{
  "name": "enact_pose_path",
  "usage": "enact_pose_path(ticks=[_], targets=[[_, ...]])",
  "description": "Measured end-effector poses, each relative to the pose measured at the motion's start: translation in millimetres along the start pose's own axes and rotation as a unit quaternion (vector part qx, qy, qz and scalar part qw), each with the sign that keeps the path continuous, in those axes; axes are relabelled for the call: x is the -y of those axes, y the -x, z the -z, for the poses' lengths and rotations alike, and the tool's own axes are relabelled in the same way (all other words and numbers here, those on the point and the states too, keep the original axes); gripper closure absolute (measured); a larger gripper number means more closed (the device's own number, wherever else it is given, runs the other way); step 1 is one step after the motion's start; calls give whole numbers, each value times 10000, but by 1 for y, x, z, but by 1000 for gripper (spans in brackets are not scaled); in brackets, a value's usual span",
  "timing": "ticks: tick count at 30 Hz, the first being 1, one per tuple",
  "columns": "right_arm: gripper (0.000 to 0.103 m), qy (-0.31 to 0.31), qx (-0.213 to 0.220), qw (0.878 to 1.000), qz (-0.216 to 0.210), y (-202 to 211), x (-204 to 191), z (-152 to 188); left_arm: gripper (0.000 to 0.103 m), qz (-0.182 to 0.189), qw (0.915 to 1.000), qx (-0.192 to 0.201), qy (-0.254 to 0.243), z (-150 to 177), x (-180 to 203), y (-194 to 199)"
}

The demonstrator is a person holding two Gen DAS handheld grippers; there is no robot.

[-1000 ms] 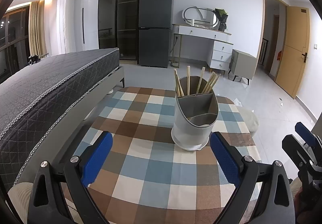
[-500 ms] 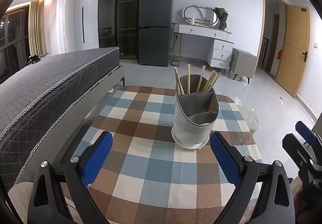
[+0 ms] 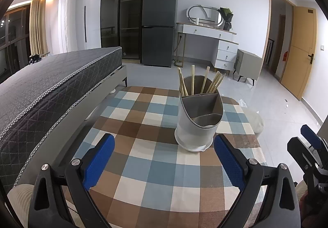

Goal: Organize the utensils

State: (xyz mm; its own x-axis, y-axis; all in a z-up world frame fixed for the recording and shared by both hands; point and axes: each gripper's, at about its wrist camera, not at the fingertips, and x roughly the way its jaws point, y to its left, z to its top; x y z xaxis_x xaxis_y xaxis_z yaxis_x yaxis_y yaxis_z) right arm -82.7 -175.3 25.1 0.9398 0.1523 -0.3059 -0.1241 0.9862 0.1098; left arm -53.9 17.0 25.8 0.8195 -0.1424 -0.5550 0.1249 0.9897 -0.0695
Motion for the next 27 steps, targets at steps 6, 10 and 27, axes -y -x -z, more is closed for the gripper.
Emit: enact_pose_path(ticks=[6, 10, 27], targets=[[6, 0, 5, 10000, 3, 0, 0, 0, 8, 10, 10000, -9, 0, 0, 0, 0], [6, 4, -3, 10000, 4, 0, 0, 0, 8, -15, 10000, -1, 0, 0, 0, 0], [5, 9, -2, 10000, 13, 0, 0, 0, 8, -23, 9999, 56, -96, 1, 2, 1]])
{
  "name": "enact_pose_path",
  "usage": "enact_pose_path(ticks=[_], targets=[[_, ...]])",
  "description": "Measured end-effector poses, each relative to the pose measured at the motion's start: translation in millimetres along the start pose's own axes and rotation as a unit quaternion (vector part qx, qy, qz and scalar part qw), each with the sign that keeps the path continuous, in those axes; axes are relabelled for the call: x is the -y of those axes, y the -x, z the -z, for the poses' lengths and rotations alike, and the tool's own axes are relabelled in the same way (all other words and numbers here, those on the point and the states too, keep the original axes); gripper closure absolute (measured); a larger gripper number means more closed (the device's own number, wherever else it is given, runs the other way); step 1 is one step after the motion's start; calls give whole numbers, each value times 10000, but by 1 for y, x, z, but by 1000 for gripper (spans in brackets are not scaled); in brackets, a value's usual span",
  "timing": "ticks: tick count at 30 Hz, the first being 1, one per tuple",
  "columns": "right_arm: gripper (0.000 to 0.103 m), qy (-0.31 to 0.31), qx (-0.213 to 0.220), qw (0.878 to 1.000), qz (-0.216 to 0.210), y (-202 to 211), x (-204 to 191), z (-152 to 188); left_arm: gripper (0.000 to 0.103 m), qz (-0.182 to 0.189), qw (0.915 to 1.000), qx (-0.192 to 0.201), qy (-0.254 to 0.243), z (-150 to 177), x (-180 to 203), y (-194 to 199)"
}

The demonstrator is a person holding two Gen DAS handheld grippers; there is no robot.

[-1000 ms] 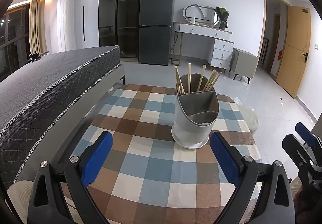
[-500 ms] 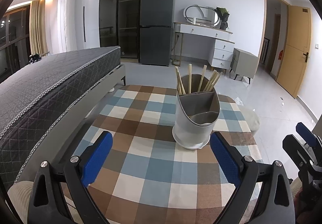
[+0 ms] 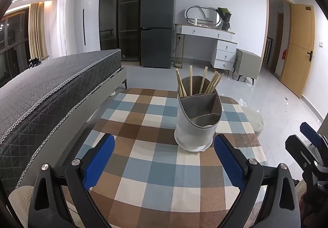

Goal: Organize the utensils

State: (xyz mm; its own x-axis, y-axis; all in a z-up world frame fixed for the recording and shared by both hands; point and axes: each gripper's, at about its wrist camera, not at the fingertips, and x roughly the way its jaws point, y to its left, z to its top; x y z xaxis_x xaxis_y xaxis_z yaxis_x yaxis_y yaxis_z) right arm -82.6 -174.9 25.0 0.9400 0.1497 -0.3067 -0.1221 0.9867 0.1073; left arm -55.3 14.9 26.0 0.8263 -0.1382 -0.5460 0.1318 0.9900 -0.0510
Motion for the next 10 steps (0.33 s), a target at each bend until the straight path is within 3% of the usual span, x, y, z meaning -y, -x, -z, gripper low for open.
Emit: enact_pose_path(ticks=[10], targets=[[2, -20, -49, 10000, -7, -2, 0, 2, 8, 15, 10000, -54, 25, 1, 0, -3]])
